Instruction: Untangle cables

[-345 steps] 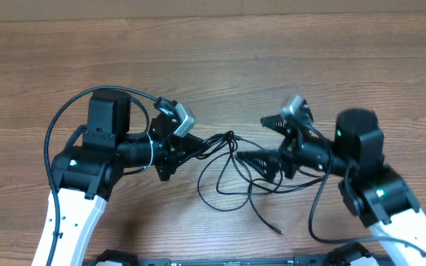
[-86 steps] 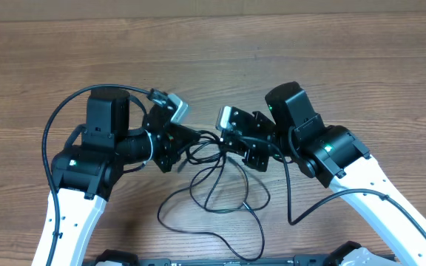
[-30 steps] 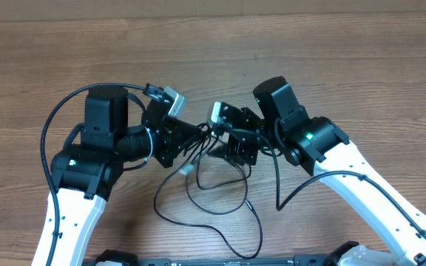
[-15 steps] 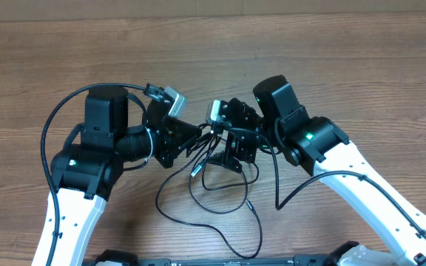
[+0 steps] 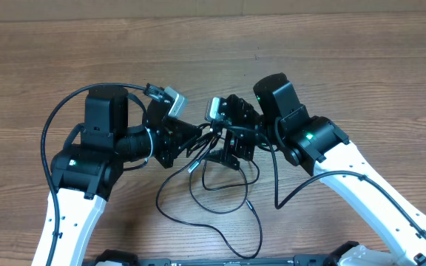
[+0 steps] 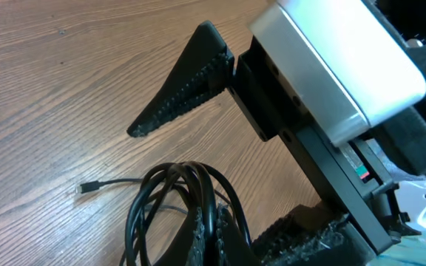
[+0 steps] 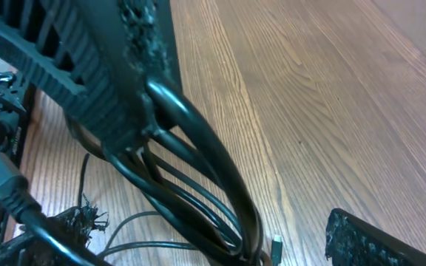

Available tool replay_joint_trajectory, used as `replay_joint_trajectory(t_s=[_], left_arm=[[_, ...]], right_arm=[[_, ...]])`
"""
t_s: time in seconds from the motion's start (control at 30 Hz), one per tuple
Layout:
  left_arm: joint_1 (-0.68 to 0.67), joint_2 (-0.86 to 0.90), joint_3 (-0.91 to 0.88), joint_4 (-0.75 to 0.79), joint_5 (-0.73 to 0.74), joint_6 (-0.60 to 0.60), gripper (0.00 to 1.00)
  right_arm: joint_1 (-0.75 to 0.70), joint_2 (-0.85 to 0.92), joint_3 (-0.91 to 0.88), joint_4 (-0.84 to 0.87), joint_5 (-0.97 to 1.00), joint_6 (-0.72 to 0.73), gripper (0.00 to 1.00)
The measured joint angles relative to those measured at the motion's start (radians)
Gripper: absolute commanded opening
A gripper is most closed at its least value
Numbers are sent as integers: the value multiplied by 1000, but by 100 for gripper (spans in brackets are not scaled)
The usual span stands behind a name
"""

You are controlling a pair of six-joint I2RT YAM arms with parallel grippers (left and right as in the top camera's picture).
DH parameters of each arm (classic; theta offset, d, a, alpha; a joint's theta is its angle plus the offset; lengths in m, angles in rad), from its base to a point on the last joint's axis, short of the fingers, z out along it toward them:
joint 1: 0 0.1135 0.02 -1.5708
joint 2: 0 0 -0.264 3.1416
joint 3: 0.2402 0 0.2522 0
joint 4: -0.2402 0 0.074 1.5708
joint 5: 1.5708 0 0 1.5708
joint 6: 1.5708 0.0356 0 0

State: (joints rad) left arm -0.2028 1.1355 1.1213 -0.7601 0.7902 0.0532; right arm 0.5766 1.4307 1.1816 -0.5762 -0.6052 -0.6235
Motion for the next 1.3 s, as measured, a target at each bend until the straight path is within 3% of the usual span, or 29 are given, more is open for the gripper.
replay_joint_trajectory(t_s=[0.03, 0.13, 0.23, 0.8, 0.87, 1.0, 1.3], left_arm=[[0, 0, 0, 2, 3, 0, 4], [0, 0, 0, 6, 10, 0, 4], [0, 0, 0, 6, 15, 0, 4], [0, 0, 0, 11, 21, 0, 4], [1, 0, 2, 15, 21, 2, 15], [1, 0, 5, 6, 5, -2, 26], [1, 0, 5, -63, -114, -3, 30]], right_arm=[[0, 0, 0, 0, -2, -1, 91], [0, 0, 0, 2, -12, -2, 35], [0, 0, 0, 2, -13, -1, 5], [-12, 1, 0, 27, -5, 66, 4], [-19, 1, 0, 34, -10, 101, 4], [-60, 1, 0, 37, -20, 207, 4], [-183, 1, 0, 53, -99, 340, 4]])
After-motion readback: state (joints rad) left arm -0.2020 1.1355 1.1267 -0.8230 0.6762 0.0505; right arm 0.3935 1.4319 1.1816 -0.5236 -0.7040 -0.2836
